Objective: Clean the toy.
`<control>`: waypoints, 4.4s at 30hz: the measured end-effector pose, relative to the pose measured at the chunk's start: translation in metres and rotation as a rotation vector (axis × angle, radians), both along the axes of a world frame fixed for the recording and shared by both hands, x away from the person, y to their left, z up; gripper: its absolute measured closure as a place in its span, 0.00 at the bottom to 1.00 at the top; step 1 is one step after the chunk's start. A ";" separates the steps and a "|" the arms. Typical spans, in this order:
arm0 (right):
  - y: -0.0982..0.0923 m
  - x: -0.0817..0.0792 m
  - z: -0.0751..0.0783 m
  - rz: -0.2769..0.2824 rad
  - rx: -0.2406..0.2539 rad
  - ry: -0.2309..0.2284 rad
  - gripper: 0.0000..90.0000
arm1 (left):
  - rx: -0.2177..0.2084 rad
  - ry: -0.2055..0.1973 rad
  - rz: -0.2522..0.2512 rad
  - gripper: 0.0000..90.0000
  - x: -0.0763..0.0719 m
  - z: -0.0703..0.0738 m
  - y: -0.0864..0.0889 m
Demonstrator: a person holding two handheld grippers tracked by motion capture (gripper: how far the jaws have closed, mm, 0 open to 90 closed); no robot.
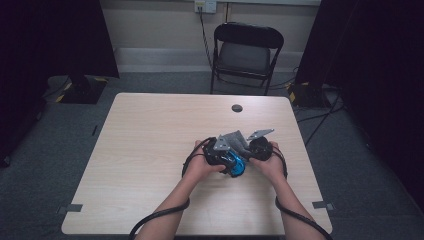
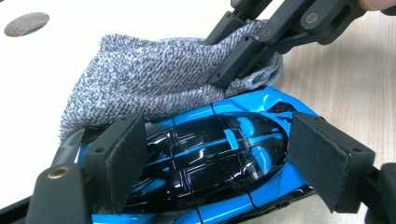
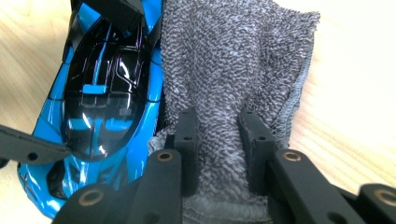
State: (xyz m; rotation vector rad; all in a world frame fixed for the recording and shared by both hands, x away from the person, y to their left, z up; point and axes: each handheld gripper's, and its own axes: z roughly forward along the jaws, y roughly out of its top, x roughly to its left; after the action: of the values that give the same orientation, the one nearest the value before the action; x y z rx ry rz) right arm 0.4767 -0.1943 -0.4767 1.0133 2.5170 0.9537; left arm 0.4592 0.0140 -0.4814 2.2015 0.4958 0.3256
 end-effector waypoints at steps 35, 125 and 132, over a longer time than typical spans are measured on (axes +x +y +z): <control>-0.033 -0.031 0.000 0.037 0.002 -0.003 0.80 | 0.005 0.006 0.008 0.22 0.000 0.001 -0.002; -0.081 -0.079 0.030 -0.024 0.151 -0.042 0.80 | 0.007 0.004 0.018 0.22 0.000 0.001 -0.002; -0.068 -0.052 0.034 -0.025 0.111 -0.048 0.80 | 0.006 0.004 0.018 0.22 0.000 0.001 -0.002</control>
State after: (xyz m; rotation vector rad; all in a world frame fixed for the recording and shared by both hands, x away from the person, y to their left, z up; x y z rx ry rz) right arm 0.4243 -0.2620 -0.4426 1.0376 2.4301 1.1083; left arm 0.4595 0.0124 -0.4804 2.2054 0.5174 0.3329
